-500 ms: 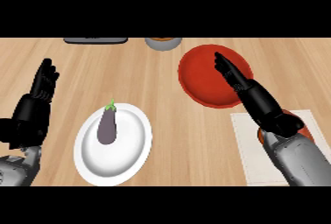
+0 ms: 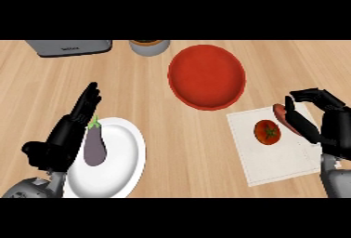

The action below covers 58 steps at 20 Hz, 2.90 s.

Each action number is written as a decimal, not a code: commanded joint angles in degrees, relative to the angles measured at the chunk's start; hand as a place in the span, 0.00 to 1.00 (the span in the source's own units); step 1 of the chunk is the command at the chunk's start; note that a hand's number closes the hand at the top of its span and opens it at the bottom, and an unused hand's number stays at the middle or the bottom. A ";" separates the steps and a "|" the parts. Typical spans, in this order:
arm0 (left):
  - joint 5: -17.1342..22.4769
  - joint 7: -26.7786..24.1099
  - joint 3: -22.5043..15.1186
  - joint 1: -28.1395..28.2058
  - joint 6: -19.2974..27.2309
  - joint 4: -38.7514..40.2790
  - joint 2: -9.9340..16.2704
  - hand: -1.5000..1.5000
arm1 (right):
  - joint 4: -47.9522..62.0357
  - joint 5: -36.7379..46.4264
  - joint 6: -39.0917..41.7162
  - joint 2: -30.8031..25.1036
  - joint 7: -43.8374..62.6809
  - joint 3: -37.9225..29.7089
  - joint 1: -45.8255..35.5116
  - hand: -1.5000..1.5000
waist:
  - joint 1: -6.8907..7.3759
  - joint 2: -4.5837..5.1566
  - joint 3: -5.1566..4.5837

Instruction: Pick the tomato from the placemat and place it in the bowl

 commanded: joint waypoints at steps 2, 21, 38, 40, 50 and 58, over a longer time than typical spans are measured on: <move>2.43 -1.81 -4.61 -0.99 -6.56 1.94 -3.54 0.50 | 2.49 -1.05 -10.47 7.60 -12.60 -6.73 10.16 0.00 | 3.56 0.16 0.26; 0.13 -1.88 -5.92 -2.79 -9.31 4.69 -6.15 0.50 | -10.56 17.20 23.90 -18.88 48.66 9.58 8.72 0.00 | 7.42 -0.22 -0.22; -3.14 -5.50 1.05 -2.06 -15.92 10.85 -9.73 0.50 | -14.44 19.92 33.97 -9.61 68.32 11.74 0.40 0.00 | 6.50 0.01 0.12; -3.83 -2.11 0.35 -0.23 -15.77 4.89 -8.80 0.50 | -16.94 22.59 34.74 -7.88 73.43 13.57 -1.77 0.00 | 6.68 -0.05 0.12; -6.87 -1.97 3.28 -1.92 -16.76 8.24 -13.45 0.50 | -11.98 37.04 30.38 -5.12 64.01 12.83 3.05 0.00 | 6.43 0.00 0.13; -7.46 1.49 6.36 -0.86 -20.70 4.53 -13.34 0.50 | -5.79 44.31 28.76 0.22 62.13 10.85 3.50 0.00 | 6.67 -0.01 0.15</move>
